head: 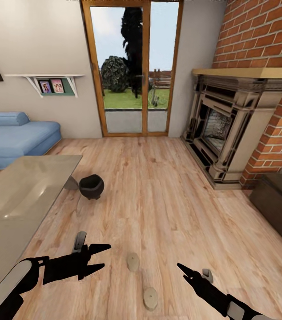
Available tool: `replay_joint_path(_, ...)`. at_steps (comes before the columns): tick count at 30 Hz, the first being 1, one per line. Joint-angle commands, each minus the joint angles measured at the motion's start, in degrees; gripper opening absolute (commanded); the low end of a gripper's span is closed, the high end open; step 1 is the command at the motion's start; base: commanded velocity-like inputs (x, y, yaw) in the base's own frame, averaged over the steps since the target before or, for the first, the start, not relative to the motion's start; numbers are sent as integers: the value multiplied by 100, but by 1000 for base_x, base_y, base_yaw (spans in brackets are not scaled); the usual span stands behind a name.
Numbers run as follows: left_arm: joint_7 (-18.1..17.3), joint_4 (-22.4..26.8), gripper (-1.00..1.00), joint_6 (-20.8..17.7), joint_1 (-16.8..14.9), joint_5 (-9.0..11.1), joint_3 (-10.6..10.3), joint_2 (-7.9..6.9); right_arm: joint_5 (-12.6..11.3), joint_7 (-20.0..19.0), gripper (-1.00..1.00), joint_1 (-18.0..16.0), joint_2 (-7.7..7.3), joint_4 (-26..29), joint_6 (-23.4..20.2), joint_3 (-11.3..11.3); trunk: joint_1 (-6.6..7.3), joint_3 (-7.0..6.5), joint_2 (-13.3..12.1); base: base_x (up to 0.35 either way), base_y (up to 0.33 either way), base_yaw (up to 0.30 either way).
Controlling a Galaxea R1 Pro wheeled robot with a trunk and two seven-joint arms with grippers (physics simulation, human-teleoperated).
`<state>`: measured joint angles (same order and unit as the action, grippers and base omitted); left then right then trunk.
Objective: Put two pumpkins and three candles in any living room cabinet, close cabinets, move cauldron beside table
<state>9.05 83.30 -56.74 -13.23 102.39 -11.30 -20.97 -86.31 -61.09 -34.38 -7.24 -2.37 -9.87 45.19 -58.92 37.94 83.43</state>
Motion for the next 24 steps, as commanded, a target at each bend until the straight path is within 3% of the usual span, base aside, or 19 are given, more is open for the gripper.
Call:
replay_joint_path(1, 53, 2, 100, -4, -4, 61, -8, -4, -61, -34, 100, -7, 3, -18, -59, 43, -2, -2, 3, 151, 194, -51)
replay_joint_path(14, 53, 0, 100, -4, -4, 62, -13, 5, -56, -34, 100, -7, 12, -18, -50, 45, -2, -116, 3, 23, 33, -41)
replay_joint_path(24, 53, 2, 100, -4, -4, 61, -13, 5, -53, -30, 100, -7, 28, -18, -50, 44, -2, -209, 3, 12, 125, 0)
